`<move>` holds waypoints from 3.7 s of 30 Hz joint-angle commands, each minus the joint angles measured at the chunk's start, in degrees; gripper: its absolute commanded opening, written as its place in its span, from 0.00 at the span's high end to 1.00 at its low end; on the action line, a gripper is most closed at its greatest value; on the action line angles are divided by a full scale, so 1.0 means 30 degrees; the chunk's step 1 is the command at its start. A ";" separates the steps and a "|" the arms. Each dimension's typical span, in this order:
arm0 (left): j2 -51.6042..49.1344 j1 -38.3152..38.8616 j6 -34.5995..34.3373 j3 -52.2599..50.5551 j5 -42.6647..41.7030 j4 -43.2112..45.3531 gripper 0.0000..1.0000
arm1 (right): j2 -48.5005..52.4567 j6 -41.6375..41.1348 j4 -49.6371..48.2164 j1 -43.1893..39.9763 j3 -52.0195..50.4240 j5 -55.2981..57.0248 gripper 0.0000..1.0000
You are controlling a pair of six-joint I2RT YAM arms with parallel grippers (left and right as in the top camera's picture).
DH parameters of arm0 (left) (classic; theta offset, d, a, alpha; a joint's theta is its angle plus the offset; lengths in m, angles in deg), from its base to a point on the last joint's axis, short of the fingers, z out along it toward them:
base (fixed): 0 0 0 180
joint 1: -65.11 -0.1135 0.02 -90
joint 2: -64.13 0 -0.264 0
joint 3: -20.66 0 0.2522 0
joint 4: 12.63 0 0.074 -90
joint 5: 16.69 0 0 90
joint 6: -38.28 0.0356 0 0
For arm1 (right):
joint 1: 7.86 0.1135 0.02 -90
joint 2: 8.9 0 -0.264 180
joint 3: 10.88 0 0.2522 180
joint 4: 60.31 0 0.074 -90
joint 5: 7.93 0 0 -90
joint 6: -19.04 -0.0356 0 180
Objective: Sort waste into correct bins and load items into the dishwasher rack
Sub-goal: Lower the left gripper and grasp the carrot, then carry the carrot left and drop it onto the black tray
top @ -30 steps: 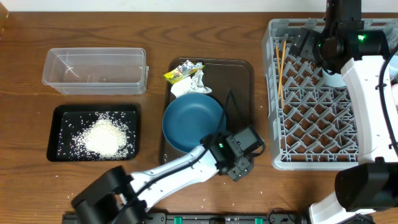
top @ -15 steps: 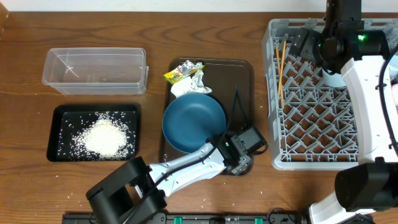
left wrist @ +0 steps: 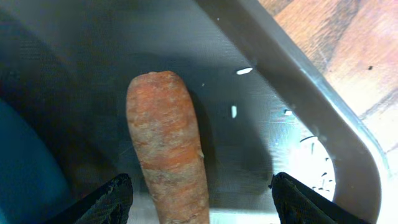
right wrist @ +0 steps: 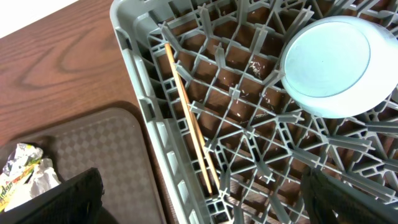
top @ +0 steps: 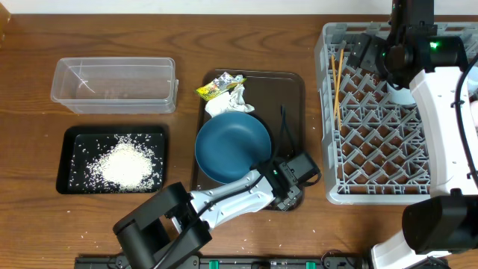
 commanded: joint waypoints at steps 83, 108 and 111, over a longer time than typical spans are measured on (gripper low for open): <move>0.0408 0.0095 -0.1326 0.0692 -0.0452 -0.1005 0.73 | -0.0007 -0.0204 0.0029 -0.0153 -0.0058 0.0051 0.01; 0.8357 -1.3435 -0.6084 0.0452 0.3060 -0.4743 0.73 | -0.0007 -0.0211 0.0029 -0.0153 -0.0058 0.0051 0.01; 0.8182 -1.6466 -0.7504 0.0182 0.3053 -0.5013 0.73 | -0.0007 -0.0211 0.0029 -0.0160 -0.0058 0.0051 0.01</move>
